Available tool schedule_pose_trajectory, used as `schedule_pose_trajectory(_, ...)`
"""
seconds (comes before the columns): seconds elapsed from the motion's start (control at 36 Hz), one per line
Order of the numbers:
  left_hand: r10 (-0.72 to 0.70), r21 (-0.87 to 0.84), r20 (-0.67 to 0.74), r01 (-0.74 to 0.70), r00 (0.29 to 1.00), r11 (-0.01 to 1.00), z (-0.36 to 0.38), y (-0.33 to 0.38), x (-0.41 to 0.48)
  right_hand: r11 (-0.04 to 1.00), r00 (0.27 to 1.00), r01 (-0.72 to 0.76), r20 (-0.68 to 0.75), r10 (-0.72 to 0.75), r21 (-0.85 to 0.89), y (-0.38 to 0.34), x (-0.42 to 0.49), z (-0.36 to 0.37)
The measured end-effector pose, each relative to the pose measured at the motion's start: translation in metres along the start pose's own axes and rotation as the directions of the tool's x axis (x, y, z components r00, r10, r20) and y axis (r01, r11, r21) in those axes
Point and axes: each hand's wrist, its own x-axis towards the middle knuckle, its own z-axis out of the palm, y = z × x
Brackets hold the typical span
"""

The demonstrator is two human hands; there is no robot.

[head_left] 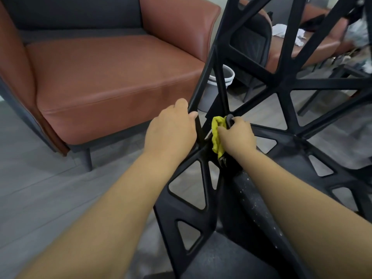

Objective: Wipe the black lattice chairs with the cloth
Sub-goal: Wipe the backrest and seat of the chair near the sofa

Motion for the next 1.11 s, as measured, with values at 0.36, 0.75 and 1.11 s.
schedule_pose_trajectory(0.36, -0.001, -0.289, -0.039, -0.01, 0.999, 0.957, -0.009, -0.012, -0.03, 0.909, 0.899, 0.411, 0.134, -0.417, 0.068, 0.003, -0.099, -0.027)
schedule_pose_trajectory(0.75, 0.037, -0.223, -0.139, -0.068, 0.99, 0.972, -0.001, -0.026, -0.046, 0.932, 0.937, 0.335, 0.151, -0.315, -0.139, -0.007, -0.046, -0.015)
schedule_pose_trajectory(1.11, -0.011, -0.317, -0.177, -0.046, 0.984, 0.947, 0.01, -0.022, -0.023, 0.971, 0.97, 0.233, 0.076, -0.229, -0.05, 0.001, -0.069, -0.016)
